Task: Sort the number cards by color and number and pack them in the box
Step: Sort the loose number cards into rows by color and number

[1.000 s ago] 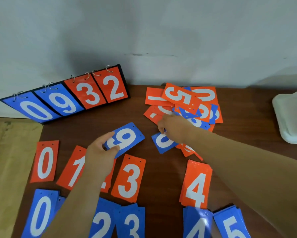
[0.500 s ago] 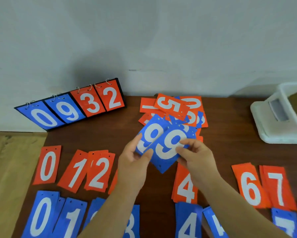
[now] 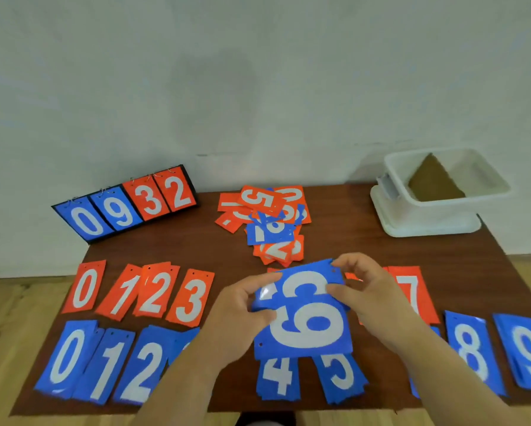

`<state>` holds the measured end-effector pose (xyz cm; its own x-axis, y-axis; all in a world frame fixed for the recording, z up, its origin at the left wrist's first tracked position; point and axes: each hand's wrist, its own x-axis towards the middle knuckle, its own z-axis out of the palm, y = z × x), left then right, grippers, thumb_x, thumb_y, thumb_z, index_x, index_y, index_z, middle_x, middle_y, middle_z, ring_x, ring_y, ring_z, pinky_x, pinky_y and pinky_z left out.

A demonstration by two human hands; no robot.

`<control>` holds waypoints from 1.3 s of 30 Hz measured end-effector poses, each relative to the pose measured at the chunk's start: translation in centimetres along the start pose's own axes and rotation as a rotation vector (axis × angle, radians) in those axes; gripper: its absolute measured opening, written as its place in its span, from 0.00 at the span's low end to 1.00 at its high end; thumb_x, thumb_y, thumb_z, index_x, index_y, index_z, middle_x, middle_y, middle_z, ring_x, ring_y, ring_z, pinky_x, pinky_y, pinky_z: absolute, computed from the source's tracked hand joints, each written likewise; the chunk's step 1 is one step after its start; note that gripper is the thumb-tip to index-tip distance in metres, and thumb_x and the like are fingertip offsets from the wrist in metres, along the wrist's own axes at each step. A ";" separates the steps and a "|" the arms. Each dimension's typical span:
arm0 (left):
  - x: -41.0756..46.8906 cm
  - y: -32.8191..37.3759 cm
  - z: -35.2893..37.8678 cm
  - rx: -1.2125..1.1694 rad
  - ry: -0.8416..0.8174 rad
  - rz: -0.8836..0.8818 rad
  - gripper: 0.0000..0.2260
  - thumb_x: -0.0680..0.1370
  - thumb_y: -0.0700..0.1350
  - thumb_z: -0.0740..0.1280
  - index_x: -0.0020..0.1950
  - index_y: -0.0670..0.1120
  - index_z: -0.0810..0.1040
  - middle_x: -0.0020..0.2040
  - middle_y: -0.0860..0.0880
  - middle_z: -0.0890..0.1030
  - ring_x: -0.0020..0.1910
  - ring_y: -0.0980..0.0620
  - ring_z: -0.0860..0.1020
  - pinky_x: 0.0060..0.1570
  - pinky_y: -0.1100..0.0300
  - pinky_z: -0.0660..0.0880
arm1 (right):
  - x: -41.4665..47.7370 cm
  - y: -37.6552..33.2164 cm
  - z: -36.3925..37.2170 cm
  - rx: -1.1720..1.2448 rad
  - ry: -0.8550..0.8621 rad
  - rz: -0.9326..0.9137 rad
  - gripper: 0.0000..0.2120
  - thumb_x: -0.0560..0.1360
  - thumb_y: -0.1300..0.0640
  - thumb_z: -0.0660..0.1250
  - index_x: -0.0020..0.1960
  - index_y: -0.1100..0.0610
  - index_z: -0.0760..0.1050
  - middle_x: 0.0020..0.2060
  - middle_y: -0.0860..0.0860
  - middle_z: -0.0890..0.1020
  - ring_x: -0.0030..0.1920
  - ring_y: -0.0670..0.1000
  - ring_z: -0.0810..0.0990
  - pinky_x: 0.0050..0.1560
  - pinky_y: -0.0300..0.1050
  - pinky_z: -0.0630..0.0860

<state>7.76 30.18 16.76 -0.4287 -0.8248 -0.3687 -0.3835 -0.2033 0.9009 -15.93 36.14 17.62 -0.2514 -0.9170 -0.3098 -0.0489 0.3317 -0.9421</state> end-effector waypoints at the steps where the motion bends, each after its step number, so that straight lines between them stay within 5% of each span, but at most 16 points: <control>1: -0.8 0.3 0.9 0.037 -0.031 -0.001 0.26 0.78 0.35 0.72 0.62 0.67 0.80 0.63 0.63 0.80 0.56 0.60 0.81 0.50 0.47 0.83 | -1.1 0.0 -1.0 -0.024 -0.051 -0.011 0.13 0.75 0.66 0.74 0.53 0.50 0.78 0.47 0.48 0.86 0.47 0.53 0.87 0.44 0.55 0.85; 5: -2.6 1.5 4.4 0.137 -0.116 0.023 0.27 0.76 0.36 0.71 0.62 0.69 0.79 0.58 0.50 0.84 0.54 0.33 0.81 0.49 0.33 0.79 | -5.4 0.7 -4.2 -0.191 -0.201 -0.053 0.11 0.75 0.59 0.76 0.47 0.42 0.82 0.43 0.42 0.84 0.41 0.51 0.84 0.43 0.48 0.81; 7: -3.3 2.0 5.7 0.177 -0.104 0.051 0.27 0.76 0.37 0.71 0.62 0.69 0.79 0.55 0.47 0.84 0.49 0.30 0.80 0.45 0.34 0.79 | -7.0 1.4 -5.3 -0.215 -0.229 -0.046 0.10 0.74 0.59 0.77 0.47 0.43 0.83 0.44 0.42 0.84 0.42 0.55 0.84 0.44 0.49 0.82; 10: -4.3 3.0 7.1 0.124 -0.024 0.097 0.26 0.77 0.38 0.73 0.59 0.70 0.78 0.59 0.53 0.82 0.52 0.45 0.83 0.48 0.41 0.82 | -8.7 2.2 -6.2 -0.159 -0.188 -0.050 0.14 0.73 0.63 0.77 0.46 0.43 0.83 0.52 0.40 0.84 0.51 0.46 0.86 0.50 0.51 0.84; 14: -5.9 4.2 9.3 -0.105 0.290 0.161 0.26 0.75 0.39 0.76 0.63 0.66 0.74 0.60 0.66 0.74 0.54 0.64 0.81 0.44 0.65 0.81 | -9.5 3.3 -5.8 0.017 0.119 -0.045 0.12 0.73 0.61 0.78 0.48 0.44 0.83 0.52 0.44 0.85 0.49 0.49 0.86 0.49 0.57 0.84; 17: -7.0 3.7 11.0 -0.277 0.213 0.124 0.23 0.76 0.39 0.75 0.63 0.64 0.77 0.61 0.63 0.76 0.54 0.59 0.82 0.44 0.65 0.81 | -9.7 3.5 -4.7 0.123 0.262 -0.054 0.14 0.73 0.59 0.78 0.48 0.40 0.82 0.50 0.47 0.86 0.49 0.55 0.86 0.49 0.61 0.84; 22: -6.8 2.6 11.9 -0.188 0.195 0.071 0.12 0.77 0.45 0.75 0.54 0.62 0.83 0.57 0.54 0.82 0.51 0.54 0.82 0.52 0.52 0.83 | -9.7 3.2 -2.4 0.078 0.240 -0.086 0.13 0.76 0.58 0.75 0.49 0.39 0.81 0.47 0.45 0.85 0.44 0.52 0.85 0.44 0.59 0.84; 25: -5.9 2.6 9.5 -0.207 0.286 0.079 0.13 0.78 0.40 0.73 0.55 0.60 0.84 0.56 0.58 0.81 0.49 0.60 0.82 0.48 0.57 0.83 | -8.6 2.6 -1.4 0.076 0.253 -0.086 0.16 0.80 0.61 0.68 0.51 0.38 0.80 0.49 0.44 0.84 0.45 0.55 0.85 0.41 0.57 0.84; 27: -5.3 2.4 7.1 -0.147 0.334 0.102 0.15 0.79 0.37 0.70 0.54 0.59 0.82 0.56 0.60 0.80 0.46 0.61 0.80 0.47 0.61 0.81 | -7.6 1.8 -1.0 0.084 0.304 -0.088 0.18 0.80 0.65 0.65 0.56 0.41 0.75 0.52 0.44 0.82 0.43 0.52 0.84 0.31 0.44 0.80; 31: -4.4 2.0 1.3 -0.037 0.423 0.084 0.16 0.81 0.36 0.65 0.57 0.58 0.79 0.63 0.56 0.77 0.56 0.57 0.78 0.41 0.68 0.74 | -5.3 -0.6 0.3 0.050 0.303 -0.100 0.24 0.79 0.68 0.65 0.64 0.44 0.63 0.50 0.48 0.78 0.34 0.48 0.80 0.24 0.36 0.72; 35: -3.3 1.8 -3.5 -0.072 0.455 0.088 0.16 0.81 0.35 0.65 0.59 0.55 0.80 0.64 0.52 0.77 0.39 0.63 0.80 0.30 0.70 0.73 | -2.8 -3.3 2.3 -0.036 0.162 -0.111 0.21 0.79 0.70 0.65 0.62 0.50 0.64 0.51 0.52 0.82 0.42 0.50 0.86 0.36 0.46 0.82; 39: -1.6 2.3 -6.8 -0.123 0.393 0.124 0.15 0.81 0.37 0.67 0.57 0.58 0.82 0.66 0.53 0.78 0.61 0.52 0.79 0.46 0.65 0.78 | -0.9 -6.3 4.1 -0.011 -0.106 -0.077 0.18 0.79 0.74 0.60 0.61 0.54 0.73 0.54 0.56 0.85 0.50 0.53 0.87 0.47 0.49 0.84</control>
<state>13.12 27.48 21.03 -0.1119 -0.9804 -0.1623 -0.2383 -0.1320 0.9622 -11.40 33.94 23.26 -0.1426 -0.9580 -0.2490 -0.0744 0.2612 -0.9624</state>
